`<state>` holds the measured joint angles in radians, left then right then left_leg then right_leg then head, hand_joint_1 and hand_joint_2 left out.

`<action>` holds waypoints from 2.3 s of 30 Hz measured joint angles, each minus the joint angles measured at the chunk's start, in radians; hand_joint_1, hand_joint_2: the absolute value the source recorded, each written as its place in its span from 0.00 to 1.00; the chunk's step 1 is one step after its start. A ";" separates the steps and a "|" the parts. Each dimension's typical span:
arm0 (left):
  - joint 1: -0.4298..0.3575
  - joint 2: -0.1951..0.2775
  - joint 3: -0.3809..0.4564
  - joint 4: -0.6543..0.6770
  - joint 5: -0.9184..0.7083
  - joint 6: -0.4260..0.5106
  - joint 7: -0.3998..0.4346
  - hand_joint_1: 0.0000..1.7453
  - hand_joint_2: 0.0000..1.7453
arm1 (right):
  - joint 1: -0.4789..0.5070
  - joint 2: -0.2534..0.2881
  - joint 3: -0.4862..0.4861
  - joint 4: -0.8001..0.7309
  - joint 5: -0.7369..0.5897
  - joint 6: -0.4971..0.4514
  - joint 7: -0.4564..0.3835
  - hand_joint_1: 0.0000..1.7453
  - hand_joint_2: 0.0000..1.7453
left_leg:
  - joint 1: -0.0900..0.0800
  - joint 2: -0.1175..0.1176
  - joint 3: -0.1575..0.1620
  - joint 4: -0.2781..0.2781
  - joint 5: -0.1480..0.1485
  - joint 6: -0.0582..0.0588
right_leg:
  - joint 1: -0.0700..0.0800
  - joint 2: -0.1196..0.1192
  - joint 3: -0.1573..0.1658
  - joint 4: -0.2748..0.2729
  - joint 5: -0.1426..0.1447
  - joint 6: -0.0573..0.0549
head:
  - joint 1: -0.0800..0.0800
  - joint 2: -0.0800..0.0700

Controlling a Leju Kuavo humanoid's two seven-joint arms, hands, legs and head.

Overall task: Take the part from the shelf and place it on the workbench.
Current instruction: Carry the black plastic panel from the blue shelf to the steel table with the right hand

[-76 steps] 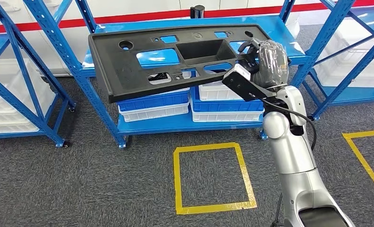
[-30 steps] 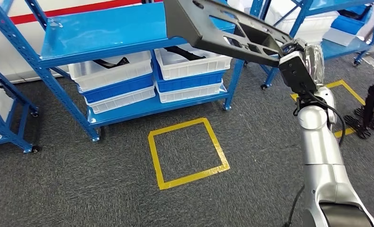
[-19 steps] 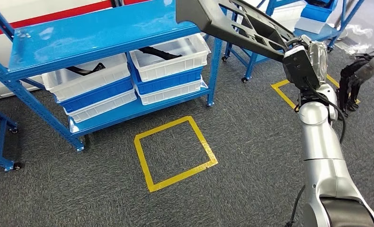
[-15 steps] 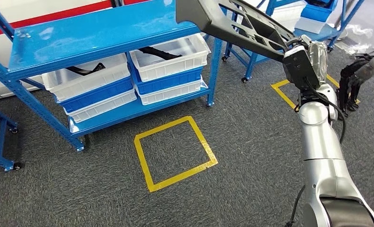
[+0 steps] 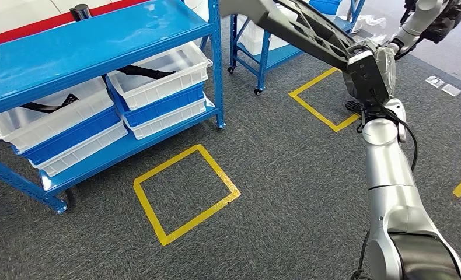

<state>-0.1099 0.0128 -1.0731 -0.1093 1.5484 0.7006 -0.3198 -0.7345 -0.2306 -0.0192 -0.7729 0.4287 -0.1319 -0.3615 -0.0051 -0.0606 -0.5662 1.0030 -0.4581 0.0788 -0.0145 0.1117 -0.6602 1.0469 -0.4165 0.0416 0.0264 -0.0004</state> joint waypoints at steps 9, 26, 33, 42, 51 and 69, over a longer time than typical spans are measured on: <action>0.008 0.003 0.008 0.007 -0.001 0.004 0.002 0.00 1.00 | 0.045 -0.010 0.005 0.004 -0.023 -0.005 -0.018 1.00 1.00 | 0.014 0.137 -0.003 -0.004 0.001 -0.037 | -0.026 -0.153 0.024 0.030 -0.036 0.061 | 0.009 0.000; 0.006 0.010 0.007 0.014 -0.013 0.006 -0.007 0.00 1.00 | 0.098 -0.023 0.001 -0.039 -0.063 -0.004 -0.015 1.00 1.00 | 0.012 -0.020 0.002 0.043 -0.038 -0.019 | -0.006 -0.007 0.021 -0.020 0.010 -0.006 | 0.001 0.000; 0.006 0.014 0.003 0.013 -0.003 -0.045 -0.064 0.00 1.00 | 0.345 -0.079 -0.064 -0.278 -0.143 -0.002 -0.007 1.00 1.00 | 0.009 0.045 0.019 -0.010 -0.009 -0.020 | 0.000 -0.082 -0.055 0.110 -0.053 0.010 | 0.009 0.000; 0.004 0.012 0.163 0.003 -0.007 -0.153 -0.213 0.00 1.00 | 0.680 -0.070 -0.236 -0.631 -0.087 0.006 0.044 1.00 1.00 | 0.001 0.154 0.022 0.003 -0.030 -0.049 | -0.015 -0.195 0.070 -0.031 -0.036 0.046 | 0.012 0.000; -0.003 0.012 0.194 -0.001 -0.012 -0.169 -0.221 0.00 1.00 | 0.800 -0.031 -0.316 -0.783 -0.080 0.021 0.048 1.00 1.00 | 0.014 0.060 -0.092 0.300 -0.202 -0.070 | -0.020 -0.075 0.051 -0.028 -0.019 -0.014 | 0.004 0.000; 0.004 0.001 0.197 -0.002 -0.019 -0.132 -0.179 0.00 1.00 | 0.760 -0.020 -0.330 -0.776 -0.093 0.047 0.019 1.00 1.00 | 0.002 0.134 0.038 -0.003 -0.039 -0.019 | -0.014 -0.125 -0.023 0.140 -0.073 0.041 | 0.015 0.000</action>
<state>-0.1061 0.0143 -0.8764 -0.1114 1.5297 0.5682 -0.4992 0.0252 -0.2502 -0.3496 -1.5490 0.3354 -0.0846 -0.3426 -0.0027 0.0737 -0.5281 0.9996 -0.4967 0.0593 -0.0289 -0.0134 -0.6828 1.1869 -0.4895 0.0831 0.0409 -0.0003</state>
